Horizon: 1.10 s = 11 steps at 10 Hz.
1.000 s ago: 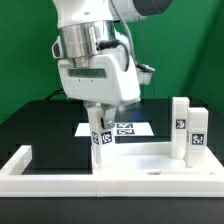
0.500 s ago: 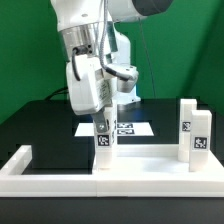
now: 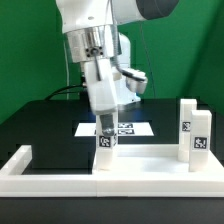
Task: Assemble desk
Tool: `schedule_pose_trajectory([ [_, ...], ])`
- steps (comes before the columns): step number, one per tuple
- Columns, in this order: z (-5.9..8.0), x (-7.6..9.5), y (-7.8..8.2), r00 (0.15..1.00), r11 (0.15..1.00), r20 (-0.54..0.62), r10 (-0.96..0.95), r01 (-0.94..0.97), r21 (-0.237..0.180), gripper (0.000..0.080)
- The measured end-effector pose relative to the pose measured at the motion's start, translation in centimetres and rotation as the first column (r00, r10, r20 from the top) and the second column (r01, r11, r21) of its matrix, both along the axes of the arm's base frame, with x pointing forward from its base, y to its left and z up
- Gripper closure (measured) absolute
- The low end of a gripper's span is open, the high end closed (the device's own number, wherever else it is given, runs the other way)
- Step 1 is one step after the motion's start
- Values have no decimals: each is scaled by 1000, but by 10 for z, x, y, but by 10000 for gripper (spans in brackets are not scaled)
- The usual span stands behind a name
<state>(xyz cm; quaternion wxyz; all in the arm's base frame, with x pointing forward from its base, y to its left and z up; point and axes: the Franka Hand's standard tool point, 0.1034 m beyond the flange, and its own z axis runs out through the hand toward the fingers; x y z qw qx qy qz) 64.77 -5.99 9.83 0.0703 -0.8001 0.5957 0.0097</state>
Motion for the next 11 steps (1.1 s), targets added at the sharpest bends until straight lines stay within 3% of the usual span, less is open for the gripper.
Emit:
schedule_pose_trajectory([
  [4, 0, -1, -1, 961, 961, 26, 277, -276, -29, 151],
  [5, 0, -1, -1, 929, 929, 34, 369, -368, -39, 151],
  [6, -1, -3, 1, 826, 827, 34, 562, -560, -58, 151],
  [7, -1, -3, 4, 788, 789, 35, 614, -612, -48, 151],
  [9, -1, -3, 3, 821, 821, 31, 570, -569, -45, 151],
  [11, -1, -3, 3, 822, 823, 31, 568, -567, -45, 415],
])
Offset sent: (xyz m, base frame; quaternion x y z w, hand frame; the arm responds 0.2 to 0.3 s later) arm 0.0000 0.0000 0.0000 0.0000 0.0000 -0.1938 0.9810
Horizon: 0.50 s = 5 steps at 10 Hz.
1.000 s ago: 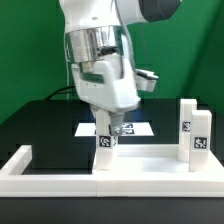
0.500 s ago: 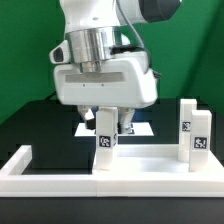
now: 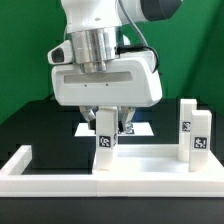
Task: Assemble desk
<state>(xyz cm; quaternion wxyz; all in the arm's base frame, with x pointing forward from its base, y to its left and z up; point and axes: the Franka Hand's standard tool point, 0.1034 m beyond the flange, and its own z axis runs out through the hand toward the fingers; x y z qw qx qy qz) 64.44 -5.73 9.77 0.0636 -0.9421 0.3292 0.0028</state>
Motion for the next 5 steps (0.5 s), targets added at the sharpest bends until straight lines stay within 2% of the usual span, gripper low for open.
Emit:
schedule_pose_trajectory([
  [1, -1, -2, -1, 997, 997, -17, -78, 78, 2, 415],
  [2, -1, -2, -2, 990, 990, -24, -138, 139, 3, 509],
  [4, -1, -1, -1, 952, 953, -43, -304, 304, 4, 509],
  [5, -2, 0, 1, 883, 884, -60, -466, 467, 0, 509],
])
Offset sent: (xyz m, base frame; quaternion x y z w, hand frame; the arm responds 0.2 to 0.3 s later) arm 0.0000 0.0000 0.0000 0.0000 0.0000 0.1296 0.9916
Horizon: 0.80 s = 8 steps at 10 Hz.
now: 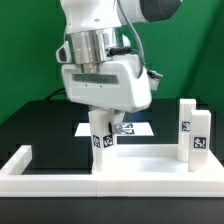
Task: Assemble desk
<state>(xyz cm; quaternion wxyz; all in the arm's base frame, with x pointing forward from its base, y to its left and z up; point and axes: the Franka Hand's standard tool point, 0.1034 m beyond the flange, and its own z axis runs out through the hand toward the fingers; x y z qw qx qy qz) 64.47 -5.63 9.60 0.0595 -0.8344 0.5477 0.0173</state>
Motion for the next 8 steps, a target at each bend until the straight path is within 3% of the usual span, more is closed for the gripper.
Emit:
schedule_pose_trajectory([
  [2, -1, 4, 5, 946, 946, -35, -323, 323, 8, 509],
  [4, -2, 10, 7, 805, 806, -62, -590, 592, 25, 509],
  [7, -3, 10, 7, 782, 782, -59, -620, 622, 23, 509],
  [8, -3, 10, 7, 838, 838, -43, -544, 545, 23, 422],
])
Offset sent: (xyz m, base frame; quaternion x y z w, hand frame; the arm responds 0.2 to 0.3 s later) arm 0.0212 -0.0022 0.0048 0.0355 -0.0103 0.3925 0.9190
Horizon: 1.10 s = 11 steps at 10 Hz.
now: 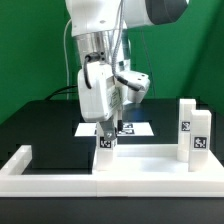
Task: Assemble desk
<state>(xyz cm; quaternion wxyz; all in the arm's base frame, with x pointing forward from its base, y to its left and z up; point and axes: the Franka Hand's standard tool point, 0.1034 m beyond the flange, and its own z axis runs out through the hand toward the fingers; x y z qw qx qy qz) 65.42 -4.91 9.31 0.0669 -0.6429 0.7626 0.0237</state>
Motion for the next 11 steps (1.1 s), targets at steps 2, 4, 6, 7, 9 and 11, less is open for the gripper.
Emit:
schedule_pose_trajectory([
  [2, 2, -2, -2, 939, 940, 43, 341, -340, -34, 243],
  [4, 8, -3, -3, 837, 840, 68, 543, -539, -66, 154],
  [6, 5, -4, -4, 779, 781, 68, 624, -619, -79, 150],
  [7, 5, -4, -4, 741, 744, 70, 668, -663, -87, 150],
  [9, 9, -4, -2, 454, 457, 51, 889, -880, -129, 150],
  [11, 10, -5, -7, 256, 259, 38, 966, -954, -149, 150],
])
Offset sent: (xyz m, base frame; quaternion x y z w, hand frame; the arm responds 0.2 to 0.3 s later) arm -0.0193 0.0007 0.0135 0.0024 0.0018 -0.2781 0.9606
